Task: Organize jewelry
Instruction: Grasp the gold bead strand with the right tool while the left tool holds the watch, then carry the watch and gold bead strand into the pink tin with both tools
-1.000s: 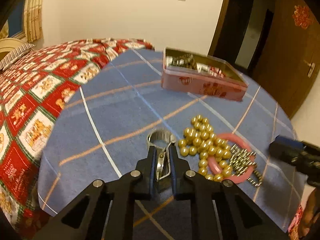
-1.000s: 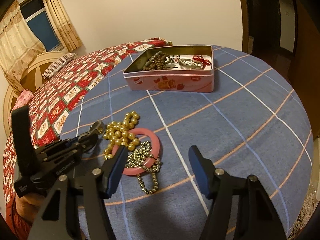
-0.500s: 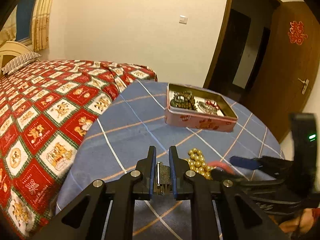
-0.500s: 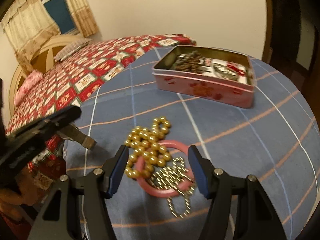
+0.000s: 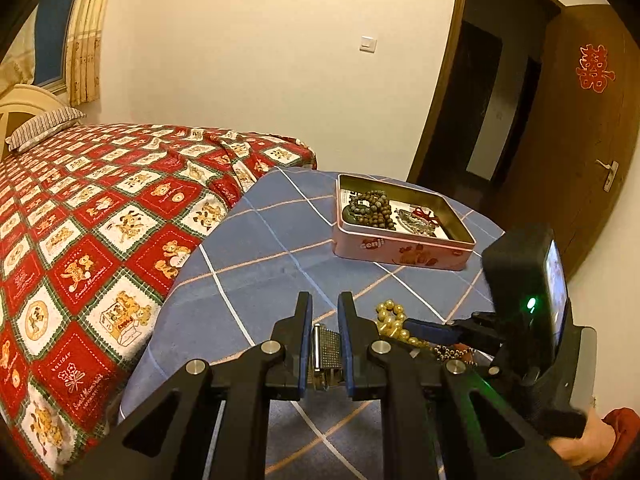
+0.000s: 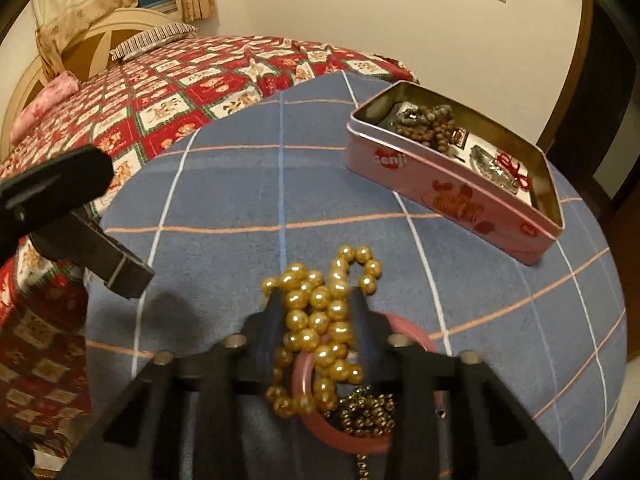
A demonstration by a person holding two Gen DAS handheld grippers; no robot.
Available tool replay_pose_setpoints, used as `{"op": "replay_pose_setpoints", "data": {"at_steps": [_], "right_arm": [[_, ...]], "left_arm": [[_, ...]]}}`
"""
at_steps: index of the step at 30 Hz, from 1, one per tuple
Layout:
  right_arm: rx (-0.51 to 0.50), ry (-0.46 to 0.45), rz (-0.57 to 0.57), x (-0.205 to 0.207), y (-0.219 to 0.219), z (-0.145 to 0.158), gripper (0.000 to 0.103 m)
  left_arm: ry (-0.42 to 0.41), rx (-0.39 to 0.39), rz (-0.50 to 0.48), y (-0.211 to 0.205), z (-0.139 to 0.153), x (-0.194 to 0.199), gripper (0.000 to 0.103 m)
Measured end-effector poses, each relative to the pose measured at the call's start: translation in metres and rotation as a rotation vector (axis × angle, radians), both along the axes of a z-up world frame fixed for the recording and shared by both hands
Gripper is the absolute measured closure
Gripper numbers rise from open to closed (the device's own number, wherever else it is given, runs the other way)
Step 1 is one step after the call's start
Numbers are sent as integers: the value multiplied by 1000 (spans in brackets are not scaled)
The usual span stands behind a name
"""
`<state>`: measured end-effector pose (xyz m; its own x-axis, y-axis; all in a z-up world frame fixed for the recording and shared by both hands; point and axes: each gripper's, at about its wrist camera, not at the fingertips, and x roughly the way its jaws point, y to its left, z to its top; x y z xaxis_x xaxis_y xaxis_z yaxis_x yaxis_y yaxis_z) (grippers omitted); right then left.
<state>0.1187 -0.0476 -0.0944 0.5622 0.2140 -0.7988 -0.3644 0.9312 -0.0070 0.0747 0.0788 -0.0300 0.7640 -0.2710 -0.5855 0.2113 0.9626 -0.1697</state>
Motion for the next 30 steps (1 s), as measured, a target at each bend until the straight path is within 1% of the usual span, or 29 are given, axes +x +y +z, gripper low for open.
{"op": "replay_pose_setpoints", "data": {"at_steps": [2, 3, 6, 9, 11, 15, 18, 30], "right_arm": [[34, 11, -16, 2, -8, 2, 83], [64, 16, -22, 3, -12, 3, 90], [156, 21, -43, 5, -24, 13, 90], [257, -8, -79, 3, -47, 32, 90], [297, -31, -97, -1, -58, 43, 90], [333, -86, -128, -11, -73, 62, 90], [336, -123, -153, -13, -78, 73, 90], [352, -188, -249, -7, -109, 88, 90]], "left_arm": [[1, -2, -3, -1, 0, 0, 91], [0, -2, -3, -1, 0, 1, 91], [-1, -6, -3, -2, 1, 1, 91], [-2, -11, -2, -3, 1, 2, 91], [-4, -13, -4, -4, 2, 4, 91], [-9, -16, -15, -10, 3, 8, 91], [-12, -16, -31, -16, 4, 12, 91], [-22, -26, -99, -45, 9, 35, 91]]}}
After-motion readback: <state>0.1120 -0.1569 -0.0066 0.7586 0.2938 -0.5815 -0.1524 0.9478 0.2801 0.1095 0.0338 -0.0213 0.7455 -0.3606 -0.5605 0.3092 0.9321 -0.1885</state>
